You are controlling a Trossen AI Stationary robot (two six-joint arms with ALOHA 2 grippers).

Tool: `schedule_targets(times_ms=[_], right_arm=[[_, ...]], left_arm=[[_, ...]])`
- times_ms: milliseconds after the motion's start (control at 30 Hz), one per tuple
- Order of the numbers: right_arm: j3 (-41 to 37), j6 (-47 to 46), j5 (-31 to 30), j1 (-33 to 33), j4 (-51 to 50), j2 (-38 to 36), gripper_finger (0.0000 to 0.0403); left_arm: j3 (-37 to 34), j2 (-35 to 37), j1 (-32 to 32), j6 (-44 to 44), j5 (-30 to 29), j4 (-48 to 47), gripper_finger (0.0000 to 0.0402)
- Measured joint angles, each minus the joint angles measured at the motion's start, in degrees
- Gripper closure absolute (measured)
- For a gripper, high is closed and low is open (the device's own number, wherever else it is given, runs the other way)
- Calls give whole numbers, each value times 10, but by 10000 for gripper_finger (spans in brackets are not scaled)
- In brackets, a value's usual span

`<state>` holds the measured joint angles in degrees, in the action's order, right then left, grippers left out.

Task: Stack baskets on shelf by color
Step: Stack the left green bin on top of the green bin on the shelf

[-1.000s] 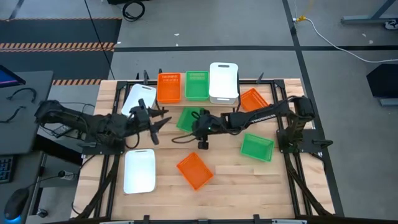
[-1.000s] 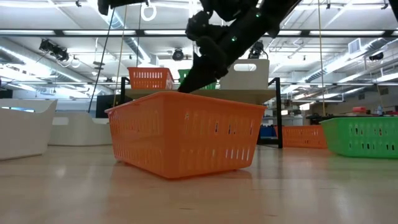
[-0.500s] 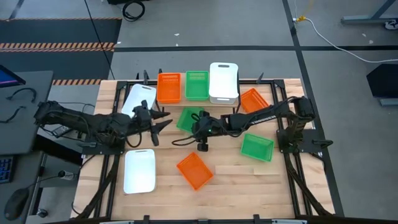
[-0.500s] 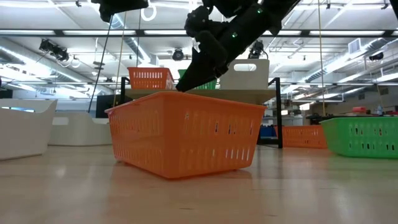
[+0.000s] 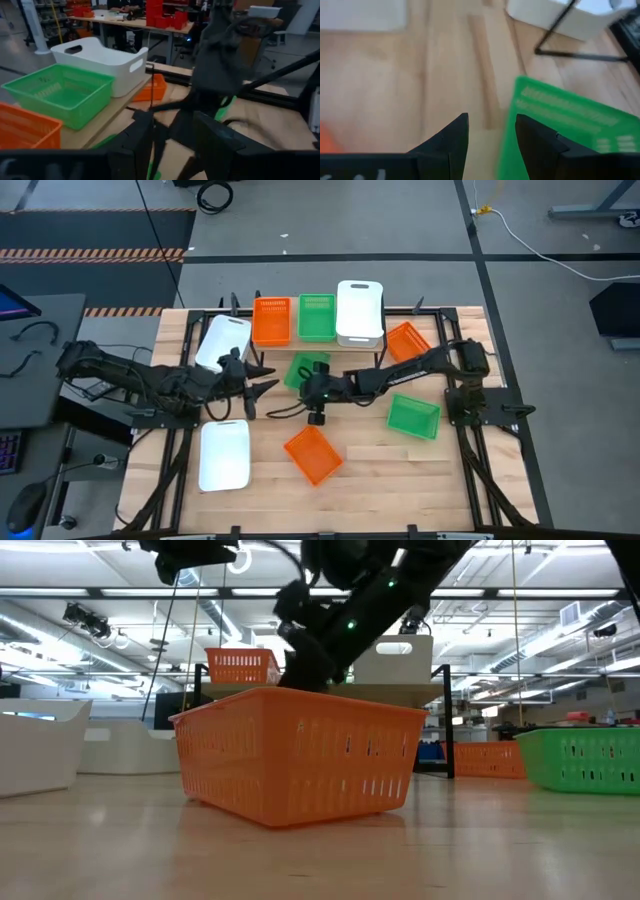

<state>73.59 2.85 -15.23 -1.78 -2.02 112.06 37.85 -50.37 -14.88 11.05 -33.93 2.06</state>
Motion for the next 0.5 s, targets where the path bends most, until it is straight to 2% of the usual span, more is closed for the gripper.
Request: schedule_targets(times_ms=[100,500], right_arm=[[17,-8,-19,1,-33,13,235],[34,-31,-14,7,-61,23,235]], left_arm=[[0,0,-7,-1,0,2,253],[0,0,-7,-27,-2,12,253]])
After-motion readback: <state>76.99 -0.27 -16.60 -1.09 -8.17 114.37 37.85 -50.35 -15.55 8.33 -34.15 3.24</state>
